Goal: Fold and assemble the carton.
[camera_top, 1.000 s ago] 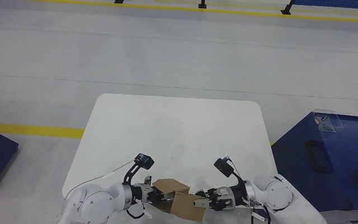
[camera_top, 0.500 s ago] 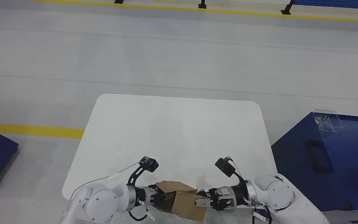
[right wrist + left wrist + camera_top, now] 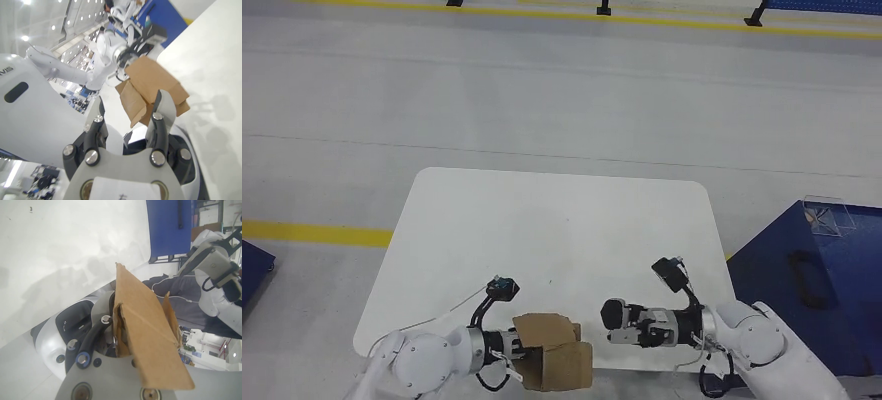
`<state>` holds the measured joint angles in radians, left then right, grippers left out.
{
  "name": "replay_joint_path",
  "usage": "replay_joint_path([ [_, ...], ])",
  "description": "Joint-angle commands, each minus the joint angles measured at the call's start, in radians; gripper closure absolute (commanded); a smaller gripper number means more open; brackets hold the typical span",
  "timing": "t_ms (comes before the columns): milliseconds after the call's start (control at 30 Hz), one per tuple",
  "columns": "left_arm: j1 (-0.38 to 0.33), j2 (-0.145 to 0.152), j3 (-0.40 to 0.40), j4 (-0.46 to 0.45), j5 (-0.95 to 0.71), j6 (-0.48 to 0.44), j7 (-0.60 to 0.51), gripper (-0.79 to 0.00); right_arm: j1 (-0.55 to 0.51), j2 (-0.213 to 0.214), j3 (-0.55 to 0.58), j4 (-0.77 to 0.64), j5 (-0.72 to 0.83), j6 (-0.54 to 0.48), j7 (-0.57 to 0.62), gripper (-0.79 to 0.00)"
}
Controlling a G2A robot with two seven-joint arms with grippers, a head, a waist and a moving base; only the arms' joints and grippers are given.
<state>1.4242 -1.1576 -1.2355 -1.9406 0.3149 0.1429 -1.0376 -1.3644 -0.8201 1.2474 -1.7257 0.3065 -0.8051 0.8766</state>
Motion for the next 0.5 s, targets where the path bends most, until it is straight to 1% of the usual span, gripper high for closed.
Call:
replay_joint_path([
  [0,0.001,-0.013,-0.017,0.045,-0.259,0.056,0.071,0.0,-0.05,0.004,0.074,-0.016,-0.004,-0.044,-0.092,-0.785],
  [33,-0.003,-0.02,-0.026,0.079,-0.391,0.07,0.076,0.0,-0.074,0.006,0.101,-0.027,-0.002,-0.058,-0.125,-0.785],
  [67,-0.019,-0.024,-0.028,0.107,-0.51,0.054,0.035,0.0,-0.099,0.007,0.125,-0.04,-0.003,-0.079,-0.152,-0.785],
  [100,-0.024,-0.025,-0.027,0.119,-0.539,0.047,0.02,0.0,-0.107,0.007,0.13,-0.045,-0.004,-0.085,-0.156,-0.785],
  [333,-0.024,-0.025,-0.027,0.119,-0.539,0.047,0.02,0.0,-0.107,0.007,0.13,-0.045,-0.004,-0.085,-0.156,-0.785],
  [367,-0.016,-0.029,-0.021,0.12,-0.599,0.06,0.011,0.0,-0.107,0.007,0.13,-0.045,-0.004,-0.085,-0.156,-0.785],
  [400,-0.012,-0.036,-0.01,0.141,-0.755,0.134,-0.016,0.0,-0.101,0.007,0.144,-0.044,-0.064,-0.066,-0.163,-0.785],
  [433,-0.03,-0.04,-0.014,0.162,-0.836,0.19,-0.004,0.0,-0.096,0.005,0.168,-0.046,-0.152,-0.046,-0.209,-0.785],
  [467,-0.045,-0.046,-0.016,0.181,-0.915,0.218,0.027,0.0,-0.104,0.0,0.183,-0.06,-0.244,-0.025,-0.273,-0.785],
])
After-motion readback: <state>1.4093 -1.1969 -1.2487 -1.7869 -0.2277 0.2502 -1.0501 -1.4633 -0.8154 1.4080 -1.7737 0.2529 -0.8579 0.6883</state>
